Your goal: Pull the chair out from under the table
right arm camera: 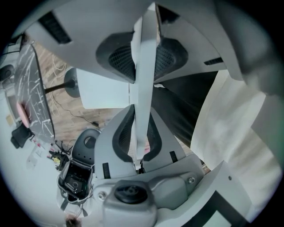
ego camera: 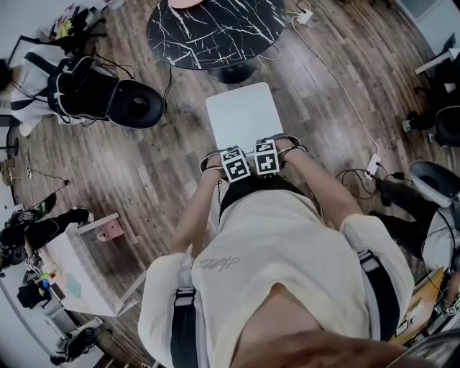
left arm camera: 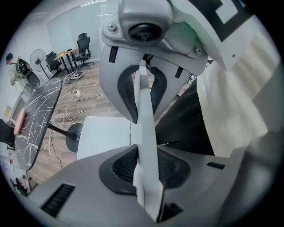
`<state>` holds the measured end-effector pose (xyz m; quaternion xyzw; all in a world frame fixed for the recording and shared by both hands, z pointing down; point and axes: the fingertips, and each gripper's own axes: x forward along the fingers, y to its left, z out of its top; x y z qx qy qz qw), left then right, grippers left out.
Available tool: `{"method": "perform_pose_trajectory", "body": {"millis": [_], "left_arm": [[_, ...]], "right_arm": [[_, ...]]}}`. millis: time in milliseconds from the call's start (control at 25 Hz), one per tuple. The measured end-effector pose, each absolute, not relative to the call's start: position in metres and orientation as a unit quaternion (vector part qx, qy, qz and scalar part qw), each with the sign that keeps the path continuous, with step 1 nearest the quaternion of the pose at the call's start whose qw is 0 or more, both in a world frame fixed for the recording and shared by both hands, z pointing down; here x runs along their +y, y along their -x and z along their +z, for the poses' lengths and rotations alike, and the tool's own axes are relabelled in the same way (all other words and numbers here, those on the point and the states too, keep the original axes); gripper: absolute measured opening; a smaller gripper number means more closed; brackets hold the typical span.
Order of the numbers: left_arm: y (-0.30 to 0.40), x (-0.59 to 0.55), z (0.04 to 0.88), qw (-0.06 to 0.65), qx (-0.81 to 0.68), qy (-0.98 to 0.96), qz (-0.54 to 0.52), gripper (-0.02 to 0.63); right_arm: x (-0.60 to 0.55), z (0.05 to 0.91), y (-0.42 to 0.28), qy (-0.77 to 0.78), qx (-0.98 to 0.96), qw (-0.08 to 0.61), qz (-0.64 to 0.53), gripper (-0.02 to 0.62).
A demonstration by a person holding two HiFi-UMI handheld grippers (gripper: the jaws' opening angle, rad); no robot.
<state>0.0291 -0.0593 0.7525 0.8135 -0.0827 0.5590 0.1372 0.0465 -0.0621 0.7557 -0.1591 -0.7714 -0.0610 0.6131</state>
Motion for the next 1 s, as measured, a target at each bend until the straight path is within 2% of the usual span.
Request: {"method": "perform_pose_trajectory", "body": {"millis": [640,760,880,1000], "left_arm": [[-0.038,-0.033,0.756,0.148,-0.091,-0.819,0.547,0.101],[-0.038,-0.035,0.753,0.164,-0.094,-0.829,0.527,0.117],[-0.034,-0.043,0.748,0.186,-0.107,-0.838,0.501,0.154],[-0.026,-0.043,0.734,0.193,-0.115,-0.845,0.485,0.16]], "right_arm": [[-0.035,0.76,-0.054,0.174,-0.763,0.62,-0.051,0.101],[-0.036,0.758,-0.055,0.165,-0.772,0.613,-0.032,0.113],[-0.049,0.753,-0.058,0.129,-0.79,0.599,-0.012,0.172],[-0.053,0.736,-0.06,0.099,-0.81,0.578,0.024,0.164]]}}
